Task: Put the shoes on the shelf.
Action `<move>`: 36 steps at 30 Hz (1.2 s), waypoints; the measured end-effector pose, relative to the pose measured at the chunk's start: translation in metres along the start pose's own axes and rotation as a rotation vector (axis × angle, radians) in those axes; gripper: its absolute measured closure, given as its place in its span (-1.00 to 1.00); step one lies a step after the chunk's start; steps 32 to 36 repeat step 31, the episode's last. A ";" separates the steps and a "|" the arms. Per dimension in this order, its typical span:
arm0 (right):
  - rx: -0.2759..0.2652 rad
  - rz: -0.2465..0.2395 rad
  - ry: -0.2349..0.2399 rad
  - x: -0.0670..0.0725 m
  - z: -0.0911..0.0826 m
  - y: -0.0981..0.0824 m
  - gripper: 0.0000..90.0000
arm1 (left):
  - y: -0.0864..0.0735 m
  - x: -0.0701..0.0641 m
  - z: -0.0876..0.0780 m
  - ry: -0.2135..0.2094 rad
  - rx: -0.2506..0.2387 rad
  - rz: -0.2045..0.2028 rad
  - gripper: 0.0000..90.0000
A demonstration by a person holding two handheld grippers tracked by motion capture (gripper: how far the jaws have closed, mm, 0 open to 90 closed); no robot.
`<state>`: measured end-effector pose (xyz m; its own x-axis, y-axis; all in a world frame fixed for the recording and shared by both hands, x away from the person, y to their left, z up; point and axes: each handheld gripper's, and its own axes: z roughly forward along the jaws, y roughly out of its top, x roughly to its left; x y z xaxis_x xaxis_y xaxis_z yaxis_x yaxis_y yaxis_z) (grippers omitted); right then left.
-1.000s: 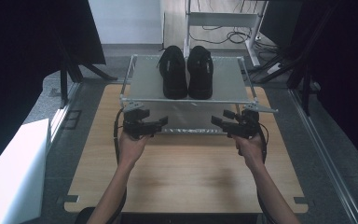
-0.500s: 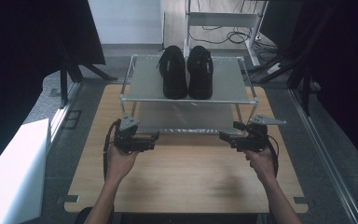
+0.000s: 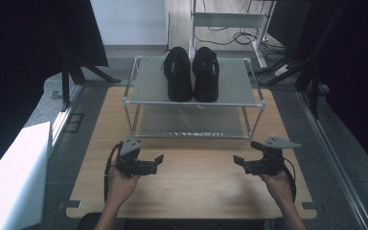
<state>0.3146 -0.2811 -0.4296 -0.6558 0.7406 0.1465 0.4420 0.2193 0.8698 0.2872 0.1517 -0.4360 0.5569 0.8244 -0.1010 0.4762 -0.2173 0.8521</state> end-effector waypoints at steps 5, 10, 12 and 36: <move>0.047 -0.003 -0.016 0.005 0.007 -0.020 -1.00 | -0.019 -0.005 0.001 0.012 0.018 0.016 -1.00; 0.071 -0.009 -0.016 0.009 0.014 -0.031 -1.00 | -0.036 -0.007 0.005 0.034 0.056 0.028 -1.00; 0.087 -0.019 -0.016 0.010 0.017 -0.037 -1.00 | -0.042 -0.008 0.007 0.044 0.073 0.030 -1.00; 0.281 -0.137 -0.035 0.015 0.046 -0.070 -1.00 | -0.069 -0.030 0.048 0.062 0.305 0.147 -1.00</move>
